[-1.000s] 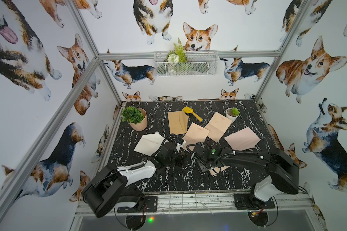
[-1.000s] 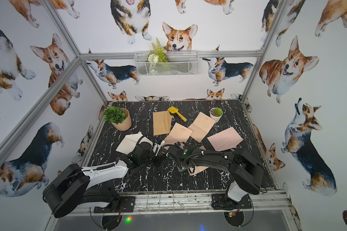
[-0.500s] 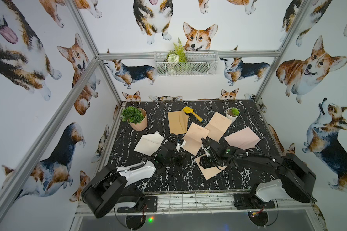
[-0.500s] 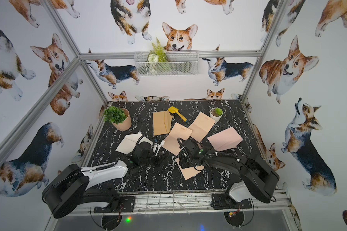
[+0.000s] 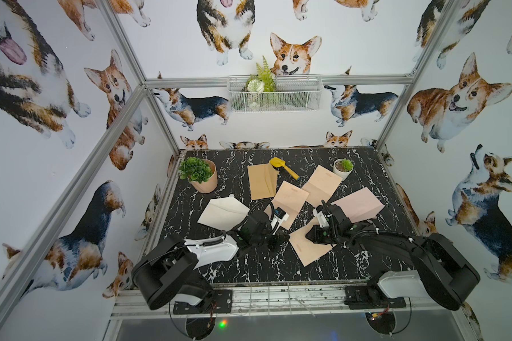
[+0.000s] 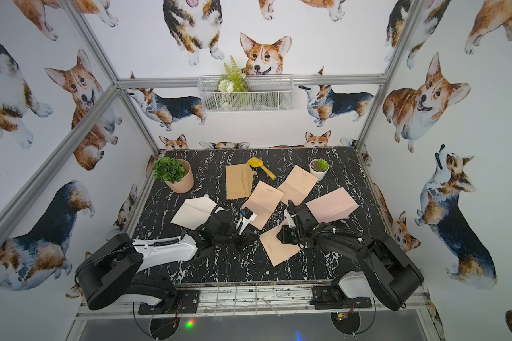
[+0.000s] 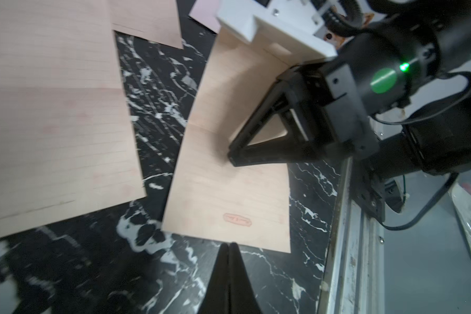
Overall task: Take the letter paper out of the envelope
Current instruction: Unfold the letter paper at the center of the board.
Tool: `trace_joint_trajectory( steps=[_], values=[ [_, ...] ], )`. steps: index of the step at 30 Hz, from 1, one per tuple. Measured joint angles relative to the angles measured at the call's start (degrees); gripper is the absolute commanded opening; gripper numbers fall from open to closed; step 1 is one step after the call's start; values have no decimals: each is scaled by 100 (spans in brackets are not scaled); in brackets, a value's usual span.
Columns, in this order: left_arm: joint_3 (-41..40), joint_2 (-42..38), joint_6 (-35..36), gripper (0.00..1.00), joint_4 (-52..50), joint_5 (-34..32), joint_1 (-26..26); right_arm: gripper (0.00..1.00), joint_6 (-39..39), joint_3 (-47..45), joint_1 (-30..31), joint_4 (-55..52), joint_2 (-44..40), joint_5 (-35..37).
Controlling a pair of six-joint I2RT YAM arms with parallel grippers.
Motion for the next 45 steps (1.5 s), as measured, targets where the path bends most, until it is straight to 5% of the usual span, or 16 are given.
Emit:
trace_joint_trajectory(
  steps=[10, 24, 45],
  values=[
    [1189, 1523, 162, 0, -807, 15, -538, 3, 280, -192, -107, 1137, 608, -424],
    [1917, 2061, 291, 0, -1462, -332, -553, 6, 503, -619, -704, 2524, 1012, -1034],
    [1902, 1895, 321, 0, -1700, -839, -557, 9, 72, -750, -1801, 1322, 120, -831]
  ],
)
